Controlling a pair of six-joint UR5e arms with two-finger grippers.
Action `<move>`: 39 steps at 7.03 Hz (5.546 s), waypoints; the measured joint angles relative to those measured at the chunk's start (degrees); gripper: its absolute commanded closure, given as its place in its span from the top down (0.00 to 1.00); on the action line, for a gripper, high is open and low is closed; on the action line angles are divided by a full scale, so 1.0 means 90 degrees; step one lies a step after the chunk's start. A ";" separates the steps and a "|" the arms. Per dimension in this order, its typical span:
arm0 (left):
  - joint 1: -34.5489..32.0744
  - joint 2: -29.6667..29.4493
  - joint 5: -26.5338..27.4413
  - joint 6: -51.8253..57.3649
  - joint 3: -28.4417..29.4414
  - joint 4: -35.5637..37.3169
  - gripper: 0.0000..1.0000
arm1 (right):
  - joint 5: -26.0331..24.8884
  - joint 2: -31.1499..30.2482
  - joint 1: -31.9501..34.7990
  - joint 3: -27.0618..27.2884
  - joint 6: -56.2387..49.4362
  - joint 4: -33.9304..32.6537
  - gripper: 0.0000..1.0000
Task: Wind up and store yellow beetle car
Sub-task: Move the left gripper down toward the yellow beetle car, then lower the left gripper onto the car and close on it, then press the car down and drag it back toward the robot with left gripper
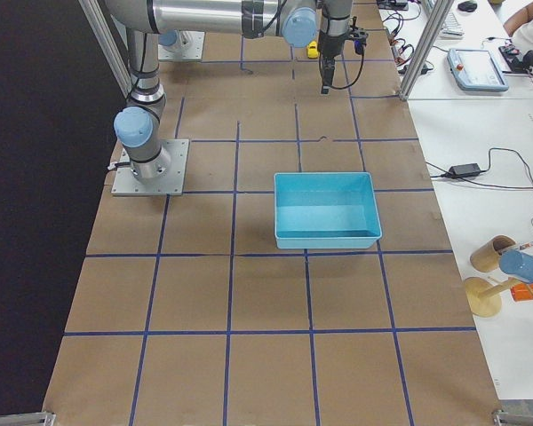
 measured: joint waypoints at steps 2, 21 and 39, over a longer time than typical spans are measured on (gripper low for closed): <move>0.0023 0.0013 0.0018 0.1389 -0.0089 0.0000 1.00 | 0.0138 0.0002 0.0049 0.0004 -0.0045 0.0016 1.00; 0.0666 -0.3418 0.0077 1.0662 -0.0257 0.3113 0.61 | 0.0402 -0.0645 0.0076 0.0326 -0.0248 0.0132 1.00; 0.0275 -0.3441 0.0067 1.0750 -0.0288 0.3154 0.08 | 0.0458 -0.1063 0.0004 0.0973 -0.0161 -0.0010 1.00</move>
